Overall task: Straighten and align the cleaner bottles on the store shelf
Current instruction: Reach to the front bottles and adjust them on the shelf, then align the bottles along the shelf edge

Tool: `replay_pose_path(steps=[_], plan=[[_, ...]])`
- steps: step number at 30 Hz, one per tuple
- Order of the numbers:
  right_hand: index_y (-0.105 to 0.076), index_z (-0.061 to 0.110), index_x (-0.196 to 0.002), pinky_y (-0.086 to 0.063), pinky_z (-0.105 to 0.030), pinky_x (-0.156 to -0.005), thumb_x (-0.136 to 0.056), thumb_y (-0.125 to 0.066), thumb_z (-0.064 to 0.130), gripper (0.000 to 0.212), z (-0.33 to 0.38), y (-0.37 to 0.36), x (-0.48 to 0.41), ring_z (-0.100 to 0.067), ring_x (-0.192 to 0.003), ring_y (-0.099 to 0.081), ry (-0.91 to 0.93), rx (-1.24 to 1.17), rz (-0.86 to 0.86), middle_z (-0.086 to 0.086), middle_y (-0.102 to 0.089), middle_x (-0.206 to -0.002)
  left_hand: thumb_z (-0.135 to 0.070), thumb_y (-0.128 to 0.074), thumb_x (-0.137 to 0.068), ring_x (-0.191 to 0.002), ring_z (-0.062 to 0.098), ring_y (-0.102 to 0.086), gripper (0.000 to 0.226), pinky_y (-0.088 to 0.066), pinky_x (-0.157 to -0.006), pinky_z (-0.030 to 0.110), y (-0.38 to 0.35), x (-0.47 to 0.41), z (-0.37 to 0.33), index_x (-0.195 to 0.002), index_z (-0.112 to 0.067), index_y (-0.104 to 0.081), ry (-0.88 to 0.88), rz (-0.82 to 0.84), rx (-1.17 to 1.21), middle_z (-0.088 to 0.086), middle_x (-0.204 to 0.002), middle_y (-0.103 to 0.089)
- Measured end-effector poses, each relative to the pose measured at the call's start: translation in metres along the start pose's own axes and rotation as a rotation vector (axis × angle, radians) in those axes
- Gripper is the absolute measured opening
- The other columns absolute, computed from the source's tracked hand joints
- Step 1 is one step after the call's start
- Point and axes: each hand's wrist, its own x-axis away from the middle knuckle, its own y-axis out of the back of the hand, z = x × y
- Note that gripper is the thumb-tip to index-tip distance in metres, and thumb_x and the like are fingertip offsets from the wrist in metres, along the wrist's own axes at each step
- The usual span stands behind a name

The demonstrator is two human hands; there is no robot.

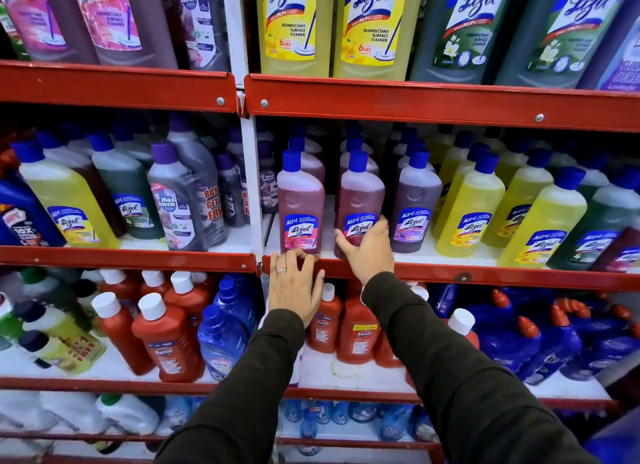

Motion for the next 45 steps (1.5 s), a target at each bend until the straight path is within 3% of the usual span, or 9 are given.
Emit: replay_pose_path(steps=[8,13,16,19,21,25,29,36,45], plan=[[-0.032,0.011,-0.145,-0.061,-0.043,-0.095,-0.080,-0.071,0.065,0.093,-0.006,0.007,0.015,-0.026,-0.122,-0.062,0.064,-0.008,0.013,-0.011,-0.056,-0.137,-0.038,-0.059,-0.094,-0.112,0.038,-0.058,0.034,-0.044,-0.104,0.058,-0.004,-0.003,-0.001,-0.116,-0.012,-0.059,-0.005,0.020,-0.076,0.019,-0.116,-0.062],[-0.024,0.011,-0.154,-0.056,-0.045,-0.103,-0.082,-0.063,0.071,0.102,-0.009,0.014,0.014,-0.027,-0.132,-0.055,0.081,-0.025,0.061,-0.014,-0.046,-0.148,-0.041,-0.057,-0.094,-0.114,0.038,-0.057,0.039,-0.041,-0.107,0.059,-0.004,-0.003,-0.001,-0.120,-0.012,-0.060,-0.027,0.032,-0.125,0.018,-0.121,-0.063],[-0.028,0.016,-0.156,-0.038,-0.048,-0.117,-0.095,-0.051,0.062,0.080,-0.016,0.023,0.017,-0.025,-0.142,-0.043,0.114,-0.164,-0.140,-0.011,-0.038,-0.155,-0.042,-0.055,-0.094,-0.115,0.038,-0.057,0.040,-0.039,-0.108,0.060,-0.005,-0.002,-0.001,-0.121,-0.012,-0.060,-0.033,0.034,-0.135,0.018,-0.123,-0.063],[-0.031,0.016,-0.154,-0.028,-0.051,-0.118,-0.098,-0.054,0.049,0.070,-0.021,0.035,0.006,-0.031,-0.142,-0.042,0.038,-0.244,-0.402,-0.014,-0.037,-0.153,-0.041,-0.059,-0.093,-0.115,0.038,-0.058,0.040,-0.041,-0.108,0.060,-0.004,-0.002,-0.002,-0.120,-0.011,-0.060,-0.019,0.030,-0.125,0.018,-0.121,-0.063],[-0.027,0.012,-0.156,-0.031,-0.052,-0.118,-0.091,-0.067,0.049,0.085,-0.024,0.043,-0.012,-0.037,-0.142,-0.040,-0.048,-0.205,-0.410,-0.018,-0.035,-0.153,-0.041,-0.060,-0.093,-0.114,0.039,-0.058,0.041,-0.041,-0.107,0.060,-0.004,-0.002,-0.003,-0.121,-0.011,-0.061,-0.017,0.035,-0.133,0.019,-0.120,-0.063],[-0.018,0.003,-0.157,-0.035,-0.050,-0.117,-0.075,-0.084,0.046,0.114,-0.025,0.057,-0.051,-0.044,-0.142,-0.039,-0.161,-0.063,-0.262,-0.026,-0.035,-0.151,-0.039,-0.061,-0.092,-0.112,0.040,-0.059,0.041,-0.043,-0.106,0.060,-0.004,-0.002,-0.004,-0.120,-0.010,-0.061,-0.009,0.031,-0.132,0.020,-0.117,-0.063],[-0.022,-0.002,-0.153,-0.038,-0.043,-0.114,-0.076,-0.086,0.037,0.108,-0.027,0.060,-0.063,-0.042,-0.139,-0.044,-0.143,-0.037,-0.196,-0.026,-0.040,-0.149,-0.040,-0.060,-0.093,-0.114,0.040,-0.059,0.042,-0.042,-0.107,0.060,-0.003,-0.002,-0.005,-0.122,-0.010,-0.061,0.005,0.043,-0.136,0.020,-0.120,-0.063],[-0.033,0.001,-0.147,-0.051,-0.049,-0.107,-0.073,-0.084,0.051,0.102,-0.041,0.062,-0.047,-0.038,-0.131,-0.056,-0.069,-0.034,-0.229,-0.021,-0.053,-0.140,-0.042,-0.059,-0.094,-0.116,0.040,-0.057,0.043,-0.040,-0.109,0.059,-0.004,-0.003,-0.007,-0.123,-0.010,-0.060,0.023,0.058,-0.148,0.021,-0.122,-0.062],[-0.032,0.007,-0.146,-0.057,-0.040,-0.097,-0.074,-0.077,0.062,0.101,-0.049,0.075,-0.019,-0.032,-0.121,-0.064,0.007,-0.022,-0.247,-0.013,-0.058,-0.137,-0.042,-0.057,-0.094,-0.116,0.040,-0.057,0.042,-0.038,-0.111,0.058,-0.003,-0.003,-0.010,-0.122,-0.009,-0.058,0.041,0.049,-0.153,0.021,-0.121,-0.061]])
